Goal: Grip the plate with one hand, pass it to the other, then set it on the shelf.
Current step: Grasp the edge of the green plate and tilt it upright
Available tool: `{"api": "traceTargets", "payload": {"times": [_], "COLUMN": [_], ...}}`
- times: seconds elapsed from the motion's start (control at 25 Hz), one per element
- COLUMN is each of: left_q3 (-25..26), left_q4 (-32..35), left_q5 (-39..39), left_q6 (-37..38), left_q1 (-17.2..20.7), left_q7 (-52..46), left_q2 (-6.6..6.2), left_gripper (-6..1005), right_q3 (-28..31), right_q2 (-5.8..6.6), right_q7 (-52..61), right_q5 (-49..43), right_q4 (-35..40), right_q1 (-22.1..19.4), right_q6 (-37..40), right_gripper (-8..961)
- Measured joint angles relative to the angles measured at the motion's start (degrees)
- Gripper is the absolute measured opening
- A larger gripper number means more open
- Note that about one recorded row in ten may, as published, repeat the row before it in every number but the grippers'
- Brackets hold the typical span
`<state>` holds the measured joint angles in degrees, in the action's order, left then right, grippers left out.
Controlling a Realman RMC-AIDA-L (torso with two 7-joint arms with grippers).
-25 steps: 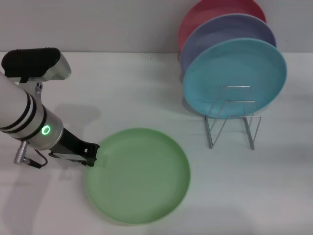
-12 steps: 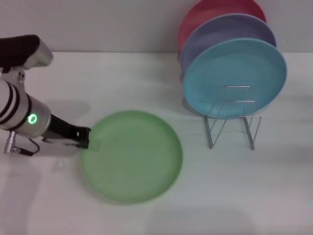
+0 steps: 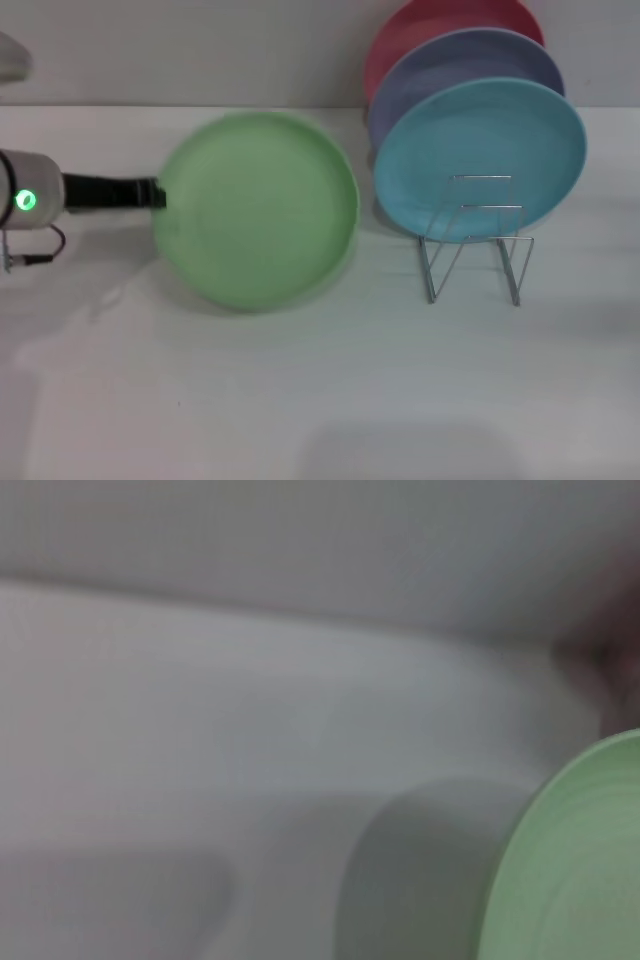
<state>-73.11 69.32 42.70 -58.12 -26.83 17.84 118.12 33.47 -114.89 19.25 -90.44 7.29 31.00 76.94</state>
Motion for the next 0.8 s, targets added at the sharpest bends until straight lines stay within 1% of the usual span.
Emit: {"api": "traceTargets", "payload": {"times": [0.16, 0.24, 0.28, 0.4, 0.48, 0.56, 0.6, 0.68, 0.72, 0.8], "left_q3": [1.25, 0.79, 0.43, -2.90, -7.03, -10.14, -12.48, -16.40, -19.01, -23.19], "left_q4": [-0.09, -0.32, -0.44, -0.58, -0.60, -0.60, -0.60, -0.60, -0.61, -0.61], "left_q5": [7.11, 10.66, 11.76, 17.46, 22.90, 26.70, 28.79, 30.58, 30.70, 30.22], "left_q6": [6.08, 11.21, 13.21, 22.11, 30.42, 37.21, 42.24, 49.58, 54.31, 61.44], "left_q1": [2.76, 4.68, 5.39, 8.47, 11.06, 12.53, 13.33, 14.04, 14.31, 14.69], "left_q7": [6.34, 9.38, 10.51, 14.84, 18.92, 22.65, 25.12, 27.21, 27.75, 27.96], "left_q2": [0.09, 0.24, 0.30, 0.40, 0.34, 0.36, 0.39, 0.38, 0.31, 0.22], "left_gripper": [29, 29, 29, 29, 29, 29, 29, 29, 29, 29], "right_q3": [-0.09, -0.14, -0.16, -0.23, -0.37, -0.89, -1.36, -2.25, -2.61, -3.04], "right_q2": [-0.36, -0.61, -0.78, -1.09, -1.25, -1.46, -1.53, -1.61, -1.64, -1.67], "right_q7": [-0.01, -0.02, -0.02, -0.05, -0.09, -0.13, -0.14, -0.15, -0.16, -0.21], "right_q5": [-0.30, -0.34, -0.40, -0.53, -0.60, -0.66, -0.66, -0.68, -0.68, -0.70], "right_q4": [0.00, 0.00, 0.00, 0.00, 0.00, 0.00, 0.00, 0.00, 0.01, 0.07], "right_q1": [-0.12, -0.20, -0.25, -0.38, -0.52, -0.66, -0.76, -0.98, -1.08, -1.17], "right_q6": [-0.07, -0.11, -0.11, -0.13, -0.13, -0.14, -0.17, -0.28, -0.38, -0.69], "right_gripper": [707, 707, 707, 707, 707, 707, 707, 707, 707, 707]}}
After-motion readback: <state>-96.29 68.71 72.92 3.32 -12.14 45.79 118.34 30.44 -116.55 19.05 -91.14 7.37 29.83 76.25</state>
